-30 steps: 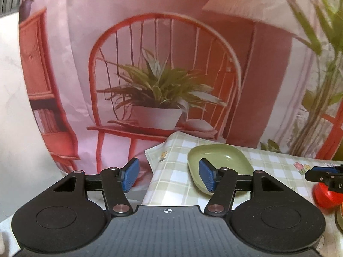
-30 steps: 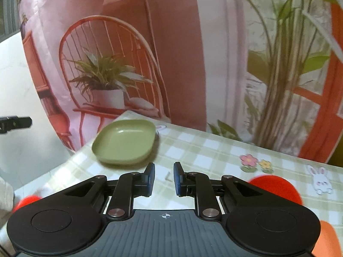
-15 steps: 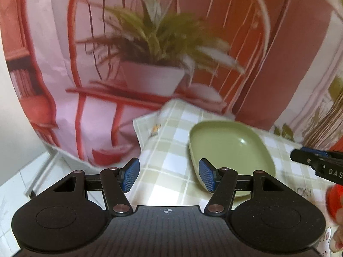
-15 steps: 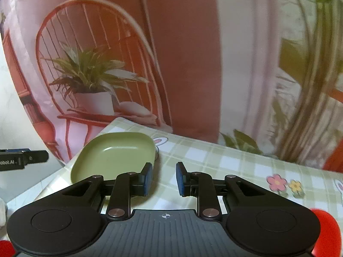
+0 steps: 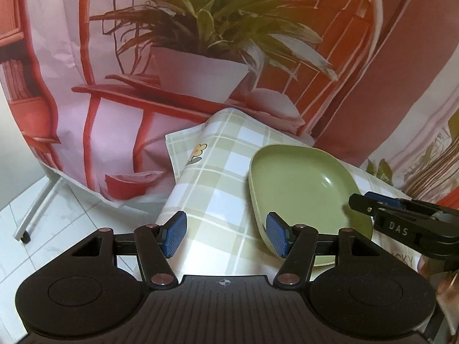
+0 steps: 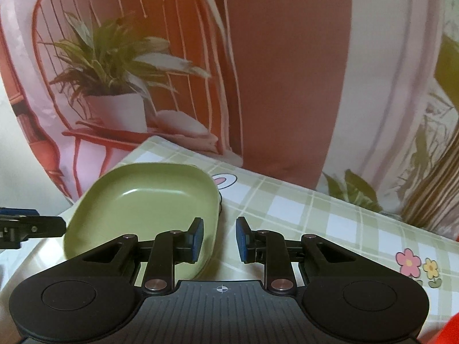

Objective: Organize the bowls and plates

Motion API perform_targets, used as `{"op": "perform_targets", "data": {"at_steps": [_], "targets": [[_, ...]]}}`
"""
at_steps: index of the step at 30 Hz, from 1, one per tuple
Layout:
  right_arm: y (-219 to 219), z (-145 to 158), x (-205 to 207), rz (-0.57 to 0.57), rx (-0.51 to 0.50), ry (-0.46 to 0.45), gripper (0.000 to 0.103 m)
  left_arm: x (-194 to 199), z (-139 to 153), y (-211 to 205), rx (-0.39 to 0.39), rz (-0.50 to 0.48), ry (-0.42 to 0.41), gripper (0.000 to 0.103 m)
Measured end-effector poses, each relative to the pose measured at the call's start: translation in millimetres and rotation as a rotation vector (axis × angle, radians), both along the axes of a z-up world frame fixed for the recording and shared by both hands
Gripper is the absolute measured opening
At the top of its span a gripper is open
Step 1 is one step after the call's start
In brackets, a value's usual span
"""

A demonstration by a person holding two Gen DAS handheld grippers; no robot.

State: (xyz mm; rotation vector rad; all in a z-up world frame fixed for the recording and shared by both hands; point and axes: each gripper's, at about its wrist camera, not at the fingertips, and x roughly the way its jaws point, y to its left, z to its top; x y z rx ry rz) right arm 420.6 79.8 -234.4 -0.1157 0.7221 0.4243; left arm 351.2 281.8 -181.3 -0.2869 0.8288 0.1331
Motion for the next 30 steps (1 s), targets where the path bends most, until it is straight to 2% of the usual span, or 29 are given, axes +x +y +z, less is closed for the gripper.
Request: {"op": "perform_targets", "data": {"at_steps": [4, 6, 9, 11, 18, 20, 24, 27, 30], "targets": [[4, -5, 2, 0.009, -0.011, 0.01, 0.022, 1, -2, 2, -0.019, 0.004, 0.009, 0.063], [6, -7, 2, 0.02, -0.018, 0.016, 0.018, 1, -1, 2, -0.016, 0.003, 0.01, 0.063], [8, -8, 0, 0.025, -0.035, 0.017, 0.006, 1, 0, 3, -0.018, -0.004, 0.008, 0.062], [7, -8, -3, 0.028, -0.034, 0.02, 0.006, 1, 0, 3, -0.018, -0.009, 0.011, 0.055], [4, -7, -14, 0.036, -0.021, 0.031, 0.007, 6, 1, 1, -0.036, -0.008, 0.02, 0.041], [2, -7, -16, 0.036, -0.02, 0.034, 0.007, 7, 2, -2, -0.033, -0.016, 0.021, 0.033], [1, -6, -18, 0.038, -0.019, 0.037, 0.008, 11, 5, -5, -0.026, -0.013, 0.031, 0.03], [0, -7, -20, 0.036, -0.017, 0.039, 0.008, 12, 2, 0, -0.076, -0.001, 0.038, 0.03], [0, -7, -21, 0.046, -0.015, 0.046, 0.005, 11, -4, 12, -0.18, 0.011, 0.039, 0.03]]}}
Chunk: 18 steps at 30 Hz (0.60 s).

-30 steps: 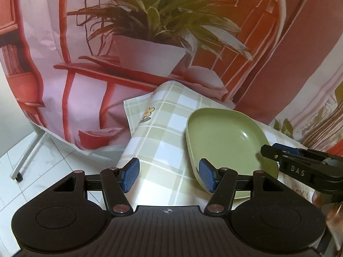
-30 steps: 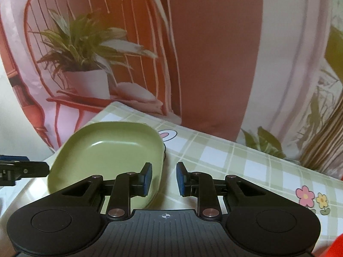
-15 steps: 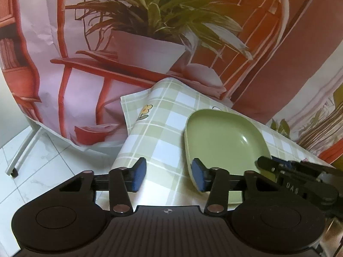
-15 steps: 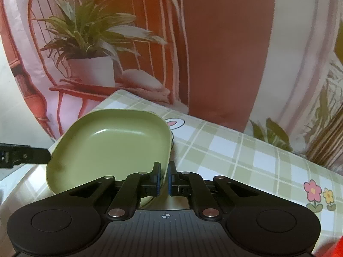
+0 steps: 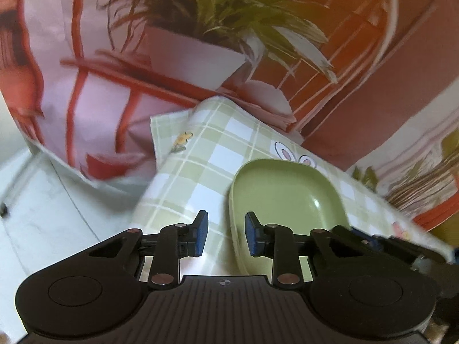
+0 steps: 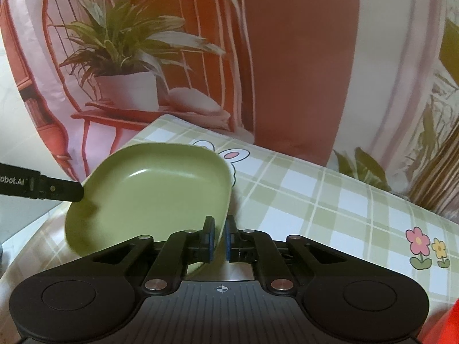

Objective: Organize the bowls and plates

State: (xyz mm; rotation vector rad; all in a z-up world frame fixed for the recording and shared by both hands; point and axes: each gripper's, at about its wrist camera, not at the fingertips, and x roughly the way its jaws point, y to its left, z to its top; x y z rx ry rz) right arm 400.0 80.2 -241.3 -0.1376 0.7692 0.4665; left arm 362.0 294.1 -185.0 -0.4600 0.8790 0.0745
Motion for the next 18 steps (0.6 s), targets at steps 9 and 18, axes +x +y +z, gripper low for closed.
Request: {"op": "perform_targets", "data": {"at_steps": [9, 18], "targets": [[-1, 0, 1, -0.007, 0.012, 0.006, 0.004, -2, -4, 12, -0.075, 0.025, 0.004, 0.029], [-1, 0, 0, -0.01, 0.015, 0.008, 0.004, 4, -9, -20, 0.067, -0.063, 0.036, 0.009]]}}
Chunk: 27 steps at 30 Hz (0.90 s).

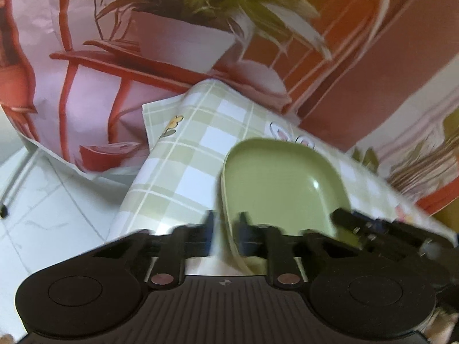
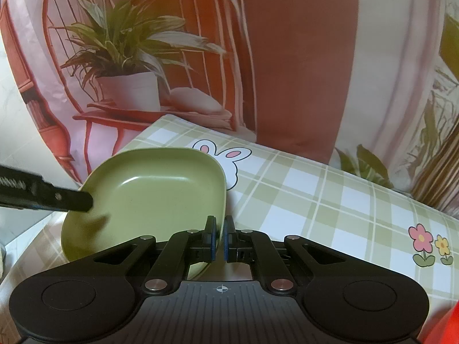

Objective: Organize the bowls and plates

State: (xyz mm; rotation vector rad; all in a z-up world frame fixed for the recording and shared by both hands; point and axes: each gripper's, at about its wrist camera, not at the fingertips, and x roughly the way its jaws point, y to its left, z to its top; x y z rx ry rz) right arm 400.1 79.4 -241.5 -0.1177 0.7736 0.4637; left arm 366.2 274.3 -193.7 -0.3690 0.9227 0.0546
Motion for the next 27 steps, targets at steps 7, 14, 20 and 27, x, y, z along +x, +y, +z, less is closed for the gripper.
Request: {"op": "perform_targets", "data": {"at_steps": [7, 14, 20, 27], "targets": [[-4, 2, -6, -0.02, 0.038, 0.027, 0.004, -11, 5, -11, 0.096, 0.007, -0.014, 0.005], [-14, 12, -23, -0.042, 0.075, 0.043, 0.005, -23, 20, -13, 0.088, -0.021, -0.028, 0.005], [-30, 29, -40, -0.069, 0.125, 0.04, 0.004, -46, 35, -25, 0.082, -0.029, -0.045, 0.005], [-51, 51, -72, -0.077, 0.147, -0.009, 0.004, -74, 59, -55, 0.135, -0.052, -0.084, 0.005]]}}
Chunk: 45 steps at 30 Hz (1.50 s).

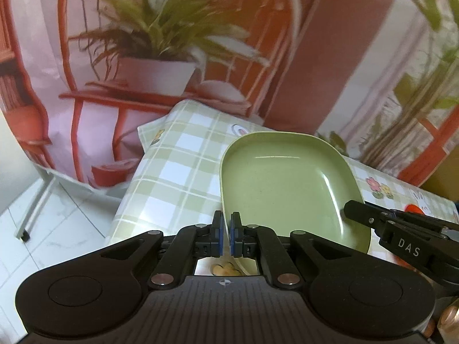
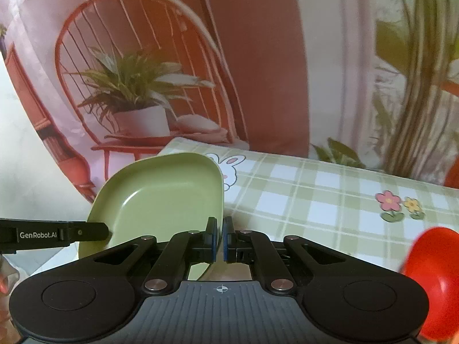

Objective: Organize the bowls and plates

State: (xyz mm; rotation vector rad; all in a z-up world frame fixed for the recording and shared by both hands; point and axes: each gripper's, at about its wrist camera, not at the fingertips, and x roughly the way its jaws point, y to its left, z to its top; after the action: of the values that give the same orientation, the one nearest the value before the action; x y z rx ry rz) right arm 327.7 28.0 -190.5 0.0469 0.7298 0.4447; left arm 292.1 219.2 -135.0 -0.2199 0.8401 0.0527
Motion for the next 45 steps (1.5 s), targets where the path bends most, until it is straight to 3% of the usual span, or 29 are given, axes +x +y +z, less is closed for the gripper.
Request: {"op": "perform_targets", "data": {"at_steps": [11, 24, 32, 41, 45], "targets": [[-70, 20, -54, -0.088, 0.062, -0.056, 0.004, -30, 22, -68, 0.04, -0.085, -0.04, 0.005], [-171, 23, -103, -0.227, 0.123, -0.073, 0.003, -55, 26, -151, -0.001, -0.186, -0.064, 0.005], [-229, 20, -114, -0.254, 0.127, -0.073, 0.003, -65, 18, -202, -0.036, -0.22, -0.056, 0.008], [-289, 18, -114, -0.236, 0.06, -0.096, 0.002, -71, 6, -256, -0.087, -0.253, -0.028, 0.011], [-312, 14, -107, -0.223, 0.031, -0.085, 0.002, -71, -2, -279, -0.071, -0.261, 0.001, 0.012]]}}
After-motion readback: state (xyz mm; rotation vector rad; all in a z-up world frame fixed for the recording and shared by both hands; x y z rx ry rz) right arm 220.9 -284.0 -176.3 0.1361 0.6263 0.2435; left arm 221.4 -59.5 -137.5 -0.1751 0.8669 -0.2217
